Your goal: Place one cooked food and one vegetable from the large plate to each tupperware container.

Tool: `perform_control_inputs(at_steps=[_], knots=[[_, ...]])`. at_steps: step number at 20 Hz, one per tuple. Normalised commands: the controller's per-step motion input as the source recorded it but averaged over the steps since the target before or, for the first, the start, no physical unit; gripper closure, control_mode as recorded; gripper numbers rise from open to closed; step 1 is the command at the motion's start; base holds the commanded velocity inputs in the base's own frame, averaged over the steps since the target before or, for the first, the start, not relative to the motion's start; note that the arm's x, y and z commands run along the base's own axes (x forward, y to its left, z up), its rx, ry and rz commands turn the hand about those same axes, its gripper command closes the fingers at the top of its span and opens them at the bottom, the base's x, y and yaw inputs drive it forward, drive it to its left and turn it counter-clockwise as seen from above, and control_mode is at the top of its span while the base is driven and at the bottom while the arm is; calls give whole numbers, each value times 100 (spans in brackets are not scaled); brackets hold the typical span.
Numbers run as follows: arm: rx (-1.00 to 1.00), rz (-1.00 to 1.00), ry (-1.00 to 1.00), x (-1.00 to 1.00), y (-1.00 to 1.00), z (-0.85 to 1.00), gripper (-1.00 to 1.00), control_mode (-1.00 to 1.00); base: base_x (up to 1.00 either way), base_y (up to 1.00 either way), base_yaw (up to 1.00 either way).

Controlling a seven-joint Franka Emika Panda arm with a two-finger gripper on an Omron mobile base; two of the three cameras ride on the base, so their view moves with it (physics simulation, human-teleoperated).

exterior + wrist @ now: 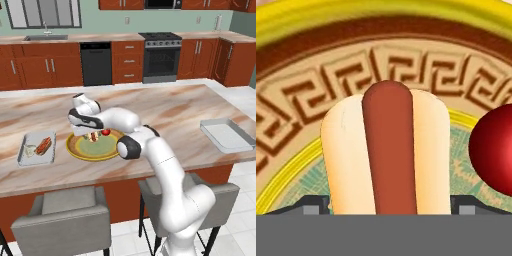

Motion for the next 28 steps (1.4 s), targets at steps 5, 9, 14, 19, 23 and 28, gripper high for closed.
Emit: perform_control_inputs(at_steps=[5, 9, 14, 19, 23, 28], knots=[[0, 0, 0, 0, 0, -32, 100, -100, 0, 0, 0], [0, 0, 0, -2, 0, -12, 100, -100, 0, 0, 0], [0, 0, -7, -56, 0, 14, 100, -100, 0, 0, 0], [0, 3, -18, -100, -25, 75, 100, -100, 0, 0, 0], [5, 16, -37, -100, -99, 20, 100, -100, 0, 0, 0], [8, 21, -23, -100, -100, 5, 100, -100, 0, 0, 0]])
